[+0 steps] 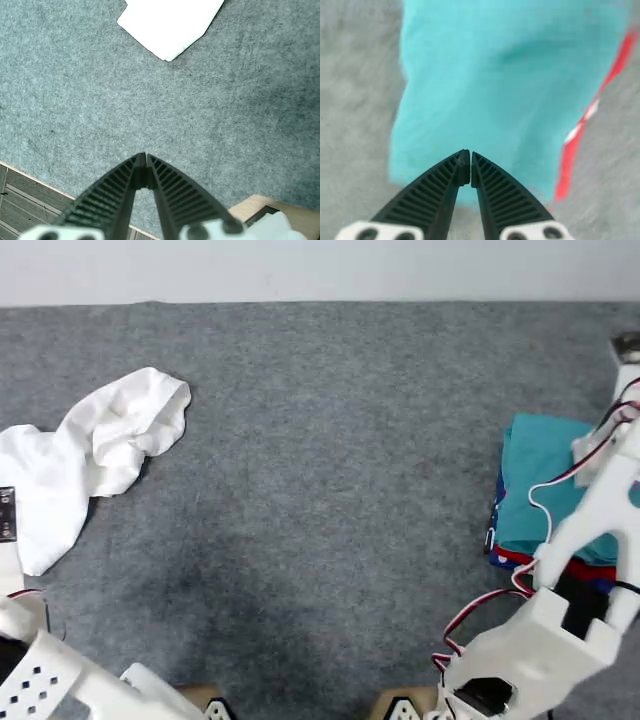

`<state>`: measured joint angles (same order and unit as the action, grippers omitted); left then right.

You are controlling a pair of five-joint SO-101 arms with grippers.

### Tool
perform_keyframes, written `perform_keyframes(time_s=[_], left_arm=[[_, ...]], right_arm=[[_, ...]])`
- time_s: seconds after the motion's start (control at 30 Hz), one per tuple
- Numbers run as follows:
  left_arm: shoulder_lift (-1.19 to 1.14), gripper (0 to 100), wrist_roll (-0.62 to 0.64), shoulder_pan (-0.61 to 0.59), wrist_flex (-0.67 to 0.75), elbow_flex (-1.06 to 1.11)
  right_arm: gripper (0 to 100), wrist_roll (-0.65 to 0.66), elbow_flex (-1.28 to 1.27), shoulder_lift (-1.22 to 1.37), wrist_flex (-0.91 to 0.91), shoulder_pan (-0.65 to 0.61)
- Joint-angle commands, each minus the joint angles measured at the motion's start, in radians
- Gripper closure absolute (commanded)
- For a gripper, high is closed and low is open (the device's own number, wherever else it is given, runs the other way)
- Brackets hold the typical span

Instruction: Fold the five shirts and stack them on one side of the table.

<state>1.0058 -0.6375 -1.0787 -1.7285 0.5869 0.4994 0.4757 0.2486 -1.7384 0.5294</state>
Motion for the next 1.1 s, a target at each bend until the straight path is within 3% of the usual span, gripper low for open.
perform_keyframes(time_s=[0.0,0.23,0.47,0.87,1.07], left_arm=[[0.003,99,-0.006,0.029,0.041,-0.027],[-0.08,86,-0.043,0.195,0.166,0.016],[-0.46,83,-0.106,0.203,0.319,-0.058],[-1.096,80,-0.176,0.193,0.351,-0.562],[-1.364,81,0.003,0.181,0.358,-0.934]], right_arm=[[99.0,-0.091,0.038,-0.09,-0.058,-0.004],[99.0,-0.101,-0.137,-0.277,-0.058,-0.051],[99.0,-0.101,-0.414,-0.506,-0.056,-0.114],[99.0,-0.101,-0.597,-0.685,-0.054,-0.116],[99.0,-0.101,-0.641,-0.699,-0.054,-0.116]])
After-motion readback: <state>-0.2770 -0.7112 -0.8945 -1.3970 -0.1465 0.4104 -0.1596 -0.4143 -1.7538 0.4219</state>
